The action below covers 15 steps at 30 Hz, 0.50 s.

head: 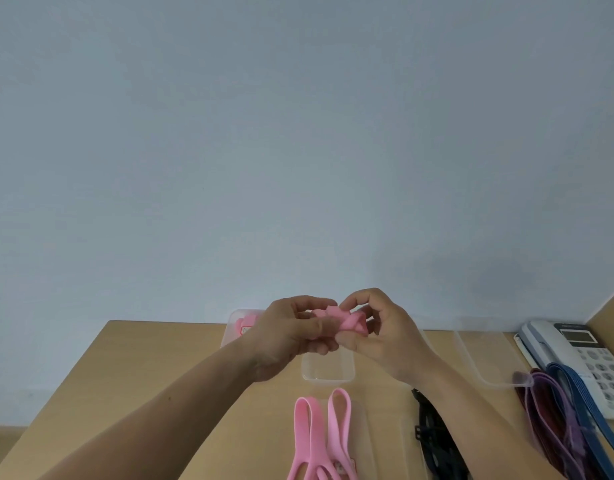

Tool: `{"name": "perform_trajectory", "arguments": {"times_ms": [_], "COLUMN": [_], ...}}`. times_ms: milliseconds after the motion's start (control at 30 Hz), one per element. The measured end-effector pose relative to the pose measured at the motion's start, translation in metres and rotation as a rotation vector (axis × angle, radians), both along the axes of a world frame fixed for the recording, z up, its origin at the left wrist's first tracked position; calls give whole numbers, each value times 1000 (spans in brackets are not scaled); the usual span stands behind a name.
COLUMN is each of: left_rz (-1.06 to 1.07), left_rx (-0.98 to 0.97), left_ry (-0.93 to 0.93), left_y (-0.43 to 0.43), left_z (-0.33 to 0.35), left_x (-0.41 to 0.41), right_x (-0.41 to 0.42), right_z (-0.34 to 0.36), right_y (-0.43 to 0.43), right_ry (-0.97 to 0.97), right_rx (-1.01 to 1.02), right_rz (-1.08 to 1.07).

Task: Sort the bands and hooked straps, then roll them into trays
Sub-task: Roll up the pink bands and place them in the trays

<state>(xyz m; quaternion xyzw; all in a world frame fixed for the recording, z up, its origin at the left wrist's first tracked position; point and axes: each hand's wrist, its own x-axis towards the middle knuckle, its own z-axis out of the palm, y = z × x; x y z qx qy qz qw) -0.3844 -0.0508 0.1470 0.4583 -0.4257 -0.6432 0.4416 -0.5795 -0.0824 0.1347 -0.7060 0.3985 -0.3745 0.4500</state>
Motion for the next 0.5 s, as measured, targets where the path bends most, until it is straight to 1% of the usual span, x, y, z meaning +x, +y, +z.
{"name": "perform_trajectory", "arguments": {"times_ms": [100,233,333,433,500], "left_rz": [68,101,24,-101,-114], "left_rx": [-66,-139,-114,-123,-142], "left_ry": [-62,-105,-138,-234,-249], "left_y": [0,1,2,4,4], "left_z": [-3,-6,-4,2,6], "left_x": [-2,-5,-3,2,2], "right_x": [-3,-1,-2,-1,-1], "right_z": [1,1,-1,-4,-5], "right_y": [-5,-7,-6,-3,-1], "right_ry": [-97,-97,-113,-101,-134], "right_rx": [115,135,118,123,137], "right_rz": [8,12,5,31,28]}}
